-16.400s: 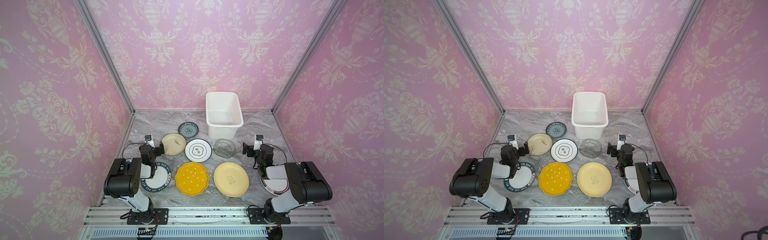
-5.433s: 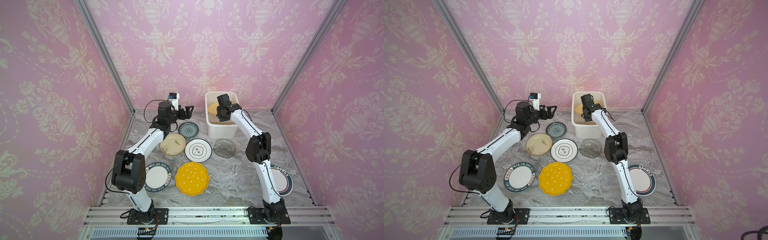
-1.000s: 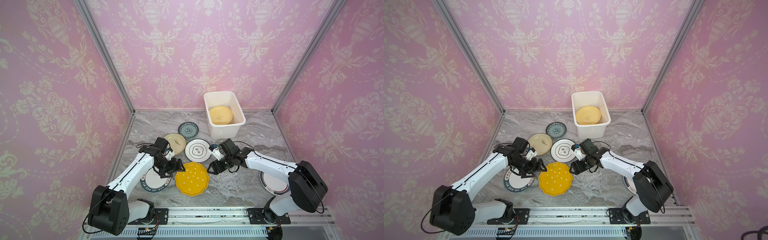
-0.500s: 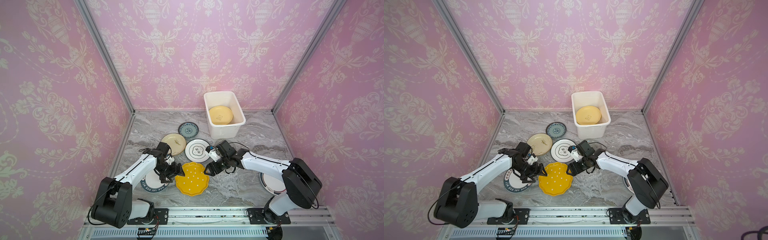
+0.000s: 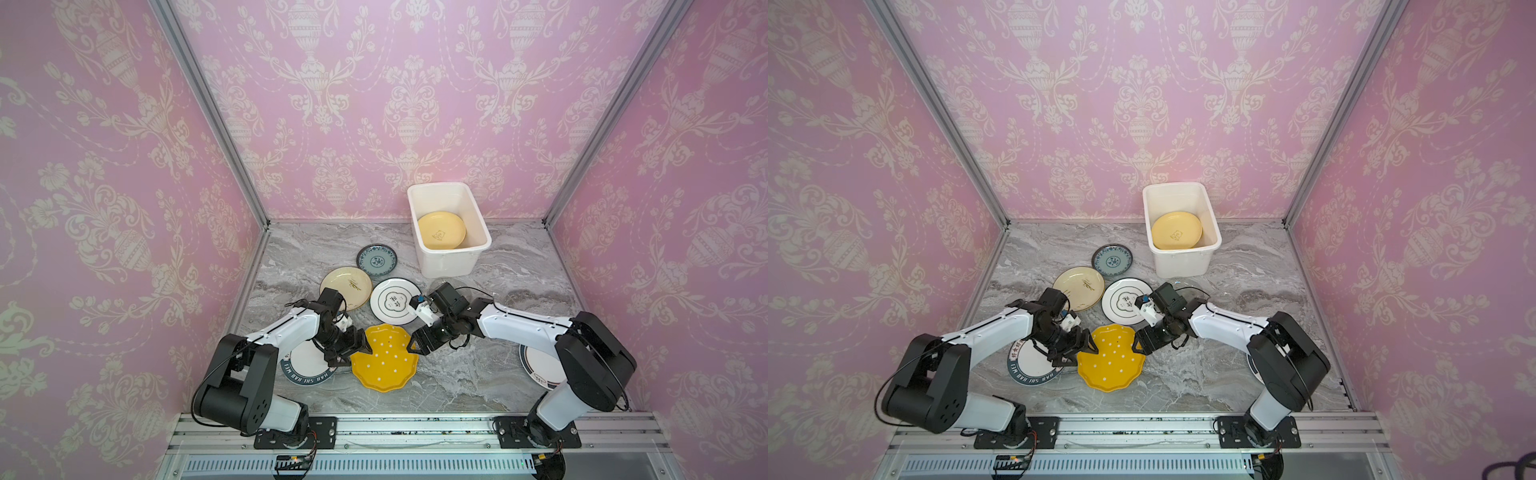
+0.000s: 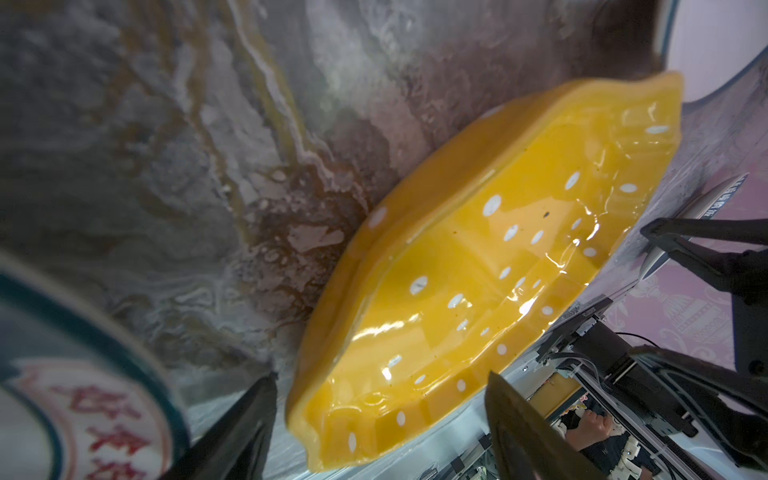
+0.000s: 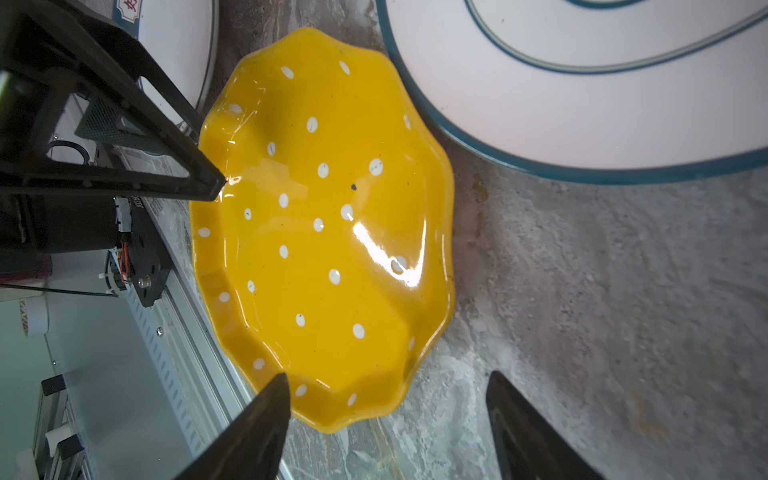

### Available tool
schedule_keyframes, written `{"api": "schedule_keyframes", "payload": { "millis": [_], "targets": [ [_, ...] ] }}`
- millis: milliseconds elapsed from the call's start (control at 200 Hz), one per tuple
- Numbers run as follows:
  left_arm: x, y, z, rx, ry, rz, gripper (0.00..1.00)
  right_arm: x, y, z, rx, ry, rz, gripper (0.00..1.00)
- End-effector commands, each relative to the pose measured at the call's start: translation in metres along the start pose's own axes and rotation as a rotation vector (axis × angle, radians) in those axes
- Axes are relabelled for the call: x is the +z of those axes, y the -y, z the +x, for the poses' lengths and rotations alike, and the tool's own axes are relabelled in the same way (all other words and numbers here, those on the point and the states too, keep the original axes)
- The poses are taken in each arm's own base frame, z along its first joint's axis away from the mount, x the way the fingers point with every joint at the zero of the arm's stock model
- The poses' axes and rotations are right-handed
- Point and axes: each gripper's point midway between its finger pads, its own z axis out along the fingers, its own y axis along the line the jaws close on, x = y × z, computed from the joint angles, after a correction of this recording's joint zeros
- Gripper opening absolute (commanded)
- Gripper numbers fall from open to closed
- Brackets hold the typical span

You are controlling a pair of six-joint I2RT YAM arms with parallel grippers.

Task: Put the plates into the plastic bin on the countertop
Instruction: 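Grip opposite rims of the yellow polka-dot dish with both grippers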

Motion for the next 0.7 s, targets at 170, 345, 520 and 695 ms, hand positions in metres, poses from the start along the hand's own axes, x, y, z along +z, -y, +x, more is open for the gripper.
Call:
{"api": "schedule_keyframes", "payload": {
  "millis": [170,345,520,695],
  "targets": [
    [0.006,0.01,0.002,-0.005,-0.014,0.064,0.7,0.013,-0.002,0.011,0.017,-0.066,-0.037,0.74],
    [0.007,0.017,0.001,0.005,-0.011,0.085,0.62,0.017,-0.002,0.013,0.022,-0.087,-0.05,0.72],
    [0.01,0.026,-0.004,0.009,0.002,0.103,0.52,0.018,-0.001,0.016,0.021,-0.097,-0.052,0.71],
    [0.014,0.032,-0.007,0.017,-0.004,0.109,0.41,0.019,0.003,0.017,0.036,-0.098,-0.062,0.7]
  ]
}}
